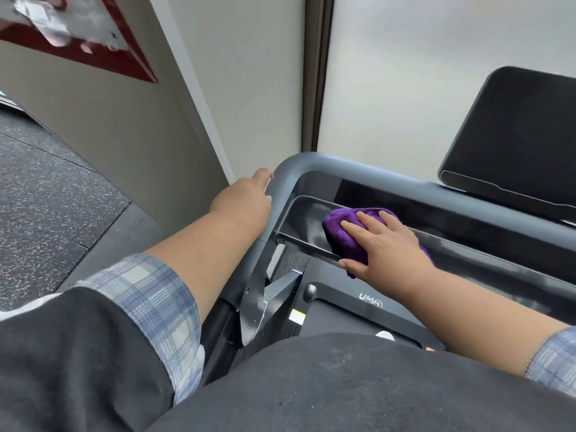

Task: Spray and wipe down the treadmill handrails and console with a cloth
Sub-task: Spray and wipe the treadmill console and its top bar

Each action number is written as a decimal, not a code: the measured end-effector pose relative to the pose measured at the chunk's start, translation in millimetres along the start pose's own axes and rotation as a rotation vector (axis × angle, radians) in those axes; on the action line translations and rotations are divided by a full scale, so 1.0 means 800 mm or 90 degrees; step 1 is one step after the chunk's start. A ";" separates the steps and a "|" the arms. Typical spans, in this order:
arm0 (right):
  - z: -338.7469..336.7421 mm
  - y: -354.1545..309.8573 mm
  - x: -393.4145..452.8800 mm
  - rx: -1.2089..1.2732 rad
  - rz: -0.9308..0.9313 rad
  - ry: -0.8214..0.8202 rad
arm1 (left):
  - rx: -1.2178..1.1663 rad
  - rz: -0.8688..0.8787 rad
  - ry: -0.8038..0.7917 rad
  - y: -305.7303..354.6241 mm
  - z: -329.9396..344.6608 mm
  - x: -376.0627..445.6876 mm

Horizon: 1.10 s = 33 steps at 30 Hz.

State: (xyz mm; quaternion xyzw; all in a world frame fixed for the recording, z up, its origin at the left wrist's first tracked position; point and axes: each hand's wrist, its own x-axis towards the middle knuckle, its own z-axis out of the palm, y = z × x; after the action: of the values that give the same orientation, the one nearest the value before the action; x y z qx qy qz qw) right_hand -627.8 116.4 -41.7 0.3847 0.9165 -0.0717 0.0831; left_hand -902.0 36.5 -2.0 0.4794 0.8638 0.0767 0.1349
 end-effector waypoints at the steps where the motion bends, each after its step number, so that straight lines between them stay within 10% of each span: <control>1: -0.001 0.000 0.000 -0.006 -0.004 -0.002 | -0.009 -0.005 0.010 -0.004 -0.003 -0.015; 21: -0.068 -0.044 0.115 0.239 -0.067 0.252 | -0.145 -0.125 0.081 -0.032 0.007 -0.200; 33: -0.063 -0.083 0.190 0.009 -0.205 0.102 | -0.287 -0.179 0.209 -0.041 0.036 -0.255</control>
State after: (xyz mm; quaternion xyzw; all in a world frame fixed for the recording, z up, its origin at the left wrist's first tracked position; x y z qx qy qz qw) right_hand -785.2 186.0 -19.6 0.2382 0.9693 -0.0601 -0.0052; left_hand -816.7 -154.1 -5.4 0.2948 0.8929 0.3235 0.1060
